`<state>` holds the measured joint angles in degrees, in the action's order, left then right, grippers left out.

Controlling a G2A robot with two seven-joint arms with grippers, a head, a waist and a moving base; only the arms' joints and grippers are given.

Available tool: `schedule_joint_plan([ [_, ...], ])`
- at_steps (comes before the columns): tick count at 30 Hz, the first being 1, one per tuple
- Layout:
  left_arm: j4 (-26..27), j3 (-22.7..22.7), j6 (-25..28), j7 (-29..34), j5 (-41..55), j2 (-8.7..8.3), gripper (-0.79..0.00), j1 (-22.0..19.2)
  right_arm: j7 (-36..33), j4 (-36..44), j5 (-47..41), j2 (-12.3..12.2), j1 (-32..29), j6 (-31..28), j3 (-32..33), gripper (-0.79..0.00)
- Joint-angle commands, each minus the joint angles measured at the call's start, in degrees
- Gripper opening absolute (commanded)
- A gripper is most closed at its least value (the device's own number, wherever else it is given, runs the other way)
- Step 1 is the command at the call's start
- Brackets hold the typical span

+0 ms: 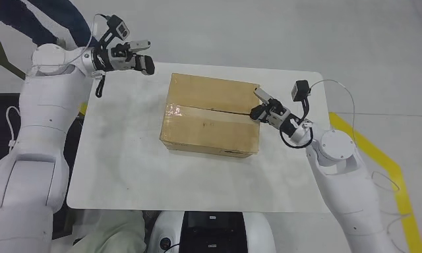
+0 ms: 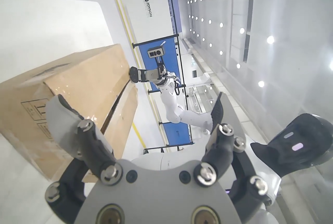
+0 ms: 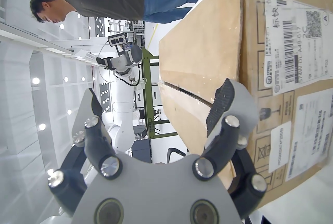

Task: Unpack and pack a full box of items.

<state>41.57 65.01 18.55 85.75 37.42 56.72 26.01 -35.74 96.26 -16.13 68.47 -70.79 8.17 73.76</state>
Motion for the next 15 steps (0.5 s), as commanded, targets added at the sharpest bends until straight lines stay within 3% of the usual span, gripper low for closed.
schedule_joint_plan([
  [1,0.4,1.2,0.7,-0.7,-0.1,-0.56,0.0,0.9,0.0,-0.3,0.1,0.0,0.2,0.2,-0.2,0.0],
  [8,3.8,4.5,4.1,-6.2,-3.1,-2.13,0.0,4.6,0.0,-0.4,0.3,0.0,0.5,0.4,-0.6,0.0],
  [15,13.5,8.2,5.8,-16.0,-9.4,-3.91,0.0,11.7,0.0,-0.4,0.3,0.0,0.5,0.4,-0.6,0.0],
])
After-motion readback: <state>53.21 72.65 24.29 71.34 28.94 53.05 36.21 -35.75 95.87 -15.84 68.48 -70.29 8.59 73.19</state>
